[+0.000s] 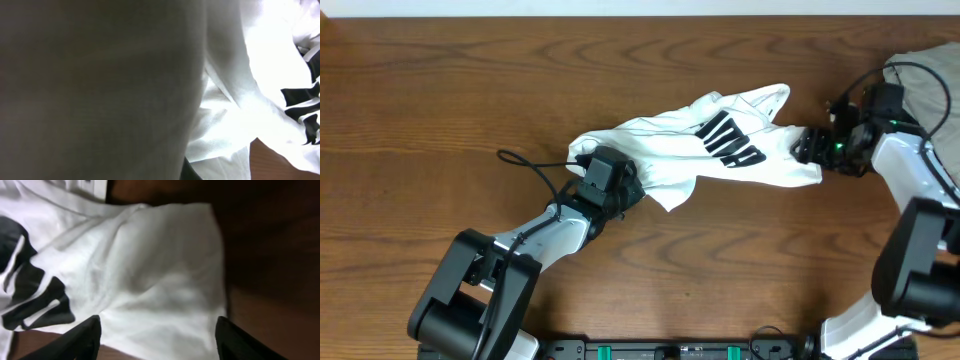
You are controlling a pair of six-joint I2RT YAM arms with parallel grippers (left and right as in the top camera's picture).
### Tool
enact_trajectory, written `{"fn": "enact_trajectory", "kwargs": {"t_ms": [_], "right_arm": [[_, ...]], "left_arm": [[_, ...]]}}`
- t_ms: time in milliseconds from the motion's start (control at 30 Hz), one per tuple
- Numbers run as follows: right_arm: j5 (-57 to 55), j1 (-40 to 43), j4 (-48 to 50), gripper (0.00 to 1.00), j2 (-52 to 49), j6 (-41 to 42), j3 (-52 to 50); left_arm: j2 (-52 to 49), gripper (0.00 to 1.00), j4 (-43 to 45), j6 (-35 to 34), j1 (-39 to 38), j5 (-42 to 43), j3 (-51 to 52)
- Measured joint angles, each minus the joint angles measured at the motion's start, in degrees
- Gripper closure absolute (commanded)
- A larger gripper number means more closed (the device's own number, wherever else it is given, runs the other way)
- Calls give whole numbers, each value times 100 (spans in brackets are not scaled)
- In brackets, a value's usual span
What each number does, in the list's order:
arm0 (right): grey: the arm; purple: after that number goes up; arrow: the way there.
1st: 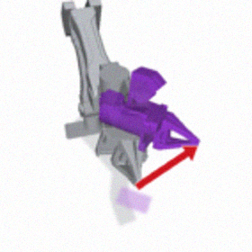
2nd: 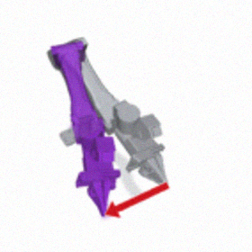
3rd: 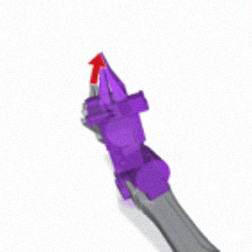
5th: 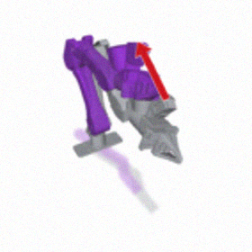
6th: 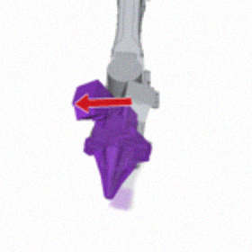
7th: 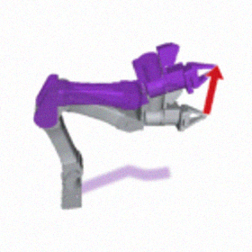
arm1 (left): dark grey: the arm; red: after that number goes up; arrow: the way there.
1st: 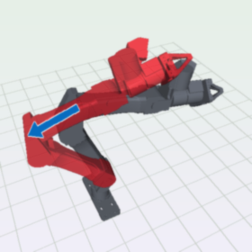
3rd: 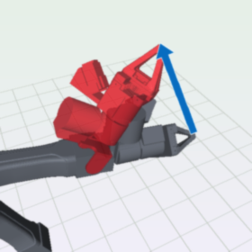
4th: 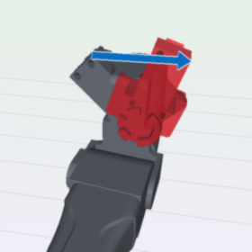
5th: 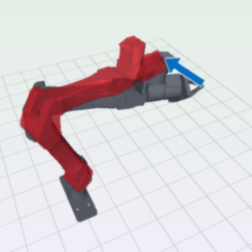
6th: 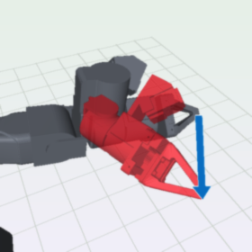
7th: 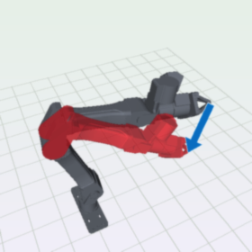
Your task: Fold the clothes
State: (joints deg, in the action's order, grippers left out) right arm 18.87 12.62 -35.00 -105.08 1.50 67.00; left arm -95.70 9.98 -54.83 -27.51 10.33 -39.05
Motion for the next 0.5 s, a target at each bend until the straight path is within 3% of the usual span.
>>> {"fn": "enact_trajectory", "kwargs": {"t_ms": [200,400,500], "right_arm": [[321,0,131,42,-328,-251,0],[411,0,162,95,-330,-376,0],[435,0,160,99,-330,-363,0]], "left_arm": [[0,94,0,87,0,0,0],[0,94,-2,103,0,0,0],[0,94,-2,109,0,0,0]]}}
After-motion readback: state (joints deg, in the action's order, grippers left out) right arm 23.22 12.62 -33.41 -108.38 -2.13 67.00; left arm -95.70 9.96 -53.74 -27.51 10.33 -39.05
